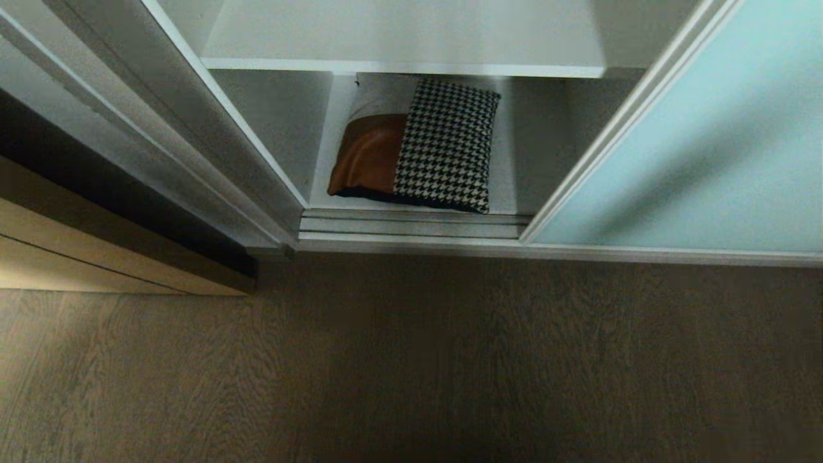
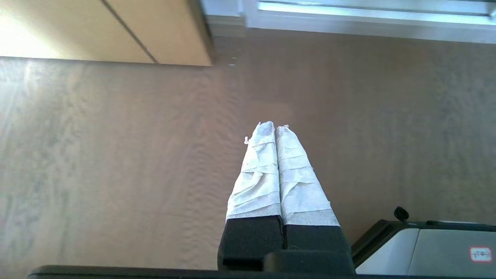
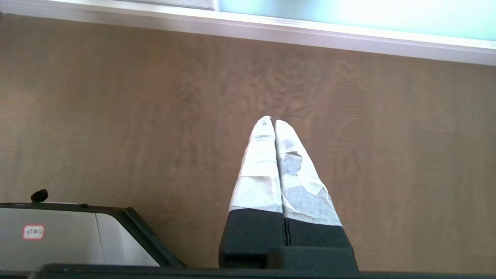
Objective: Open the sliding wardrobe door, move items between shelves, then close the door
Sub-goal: Close the door
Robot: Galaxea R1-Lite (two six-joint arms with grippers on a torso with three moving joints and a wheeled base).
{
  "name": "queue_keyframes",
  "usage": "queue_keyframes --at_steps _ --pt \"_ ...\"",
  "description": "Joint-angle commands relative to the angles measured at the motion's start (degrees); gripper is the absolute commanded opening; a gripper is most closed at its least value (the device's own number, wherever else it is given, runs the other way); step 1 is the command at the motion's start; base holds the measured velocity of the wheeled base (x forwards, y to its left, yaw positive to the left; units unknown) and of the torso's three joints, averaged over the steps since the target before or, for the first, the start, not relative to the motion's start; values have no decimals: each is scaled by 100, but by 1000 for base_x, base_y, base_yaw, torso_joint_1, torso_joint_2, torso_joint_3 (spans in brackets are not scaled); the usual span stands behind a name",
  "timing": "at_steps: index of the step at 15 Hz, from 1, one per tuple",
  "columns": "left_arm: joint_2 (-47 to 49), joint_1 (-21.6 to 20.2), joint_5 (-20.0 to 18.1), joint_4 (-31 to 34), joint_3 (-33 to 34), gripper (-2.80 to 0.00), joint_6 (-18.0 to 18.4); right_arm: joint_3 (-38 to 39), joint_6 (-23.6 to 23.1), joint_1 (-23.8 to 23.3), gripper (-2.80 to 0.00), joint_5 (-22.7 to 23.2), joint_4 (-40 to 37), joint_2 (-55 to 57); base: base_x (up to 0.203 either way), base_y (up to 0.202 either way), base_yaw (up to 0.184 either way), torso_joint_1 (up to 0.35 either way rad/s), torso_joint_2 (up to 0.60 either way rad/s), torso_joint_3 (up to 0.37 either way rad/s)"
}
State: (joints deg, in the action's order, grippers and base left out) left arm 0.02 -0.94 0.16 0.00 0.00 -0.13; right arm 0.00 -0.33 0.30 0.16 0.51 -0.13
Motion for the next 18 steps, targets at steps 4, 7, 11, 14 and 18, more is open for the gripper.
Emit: queue_keyframes --at_steps 4,7,11,14,18 --pt "6 -3 2 0 9 -280 -4 0 -2 5 -280 2 1 5 -1 196 -2 3 3 4" --pt "6 -3 2 0 9 -280 5 0 -2 5 -280 2 1 5 0 128 -1 4 1 3" --pt "6 -3 2 0 9 -280 5 9 -2 5 -280 2 1 5 0 0 0 0 0 0" --pt "6 -3 2 0 9 -280 5 0 -2 5 -280 2 1 5 0 0 0 0 0 0" --pt "6 -3 2 0 9 -280 5 0 -2 5 -280 2 1 5 0 0 0 0 0 0"
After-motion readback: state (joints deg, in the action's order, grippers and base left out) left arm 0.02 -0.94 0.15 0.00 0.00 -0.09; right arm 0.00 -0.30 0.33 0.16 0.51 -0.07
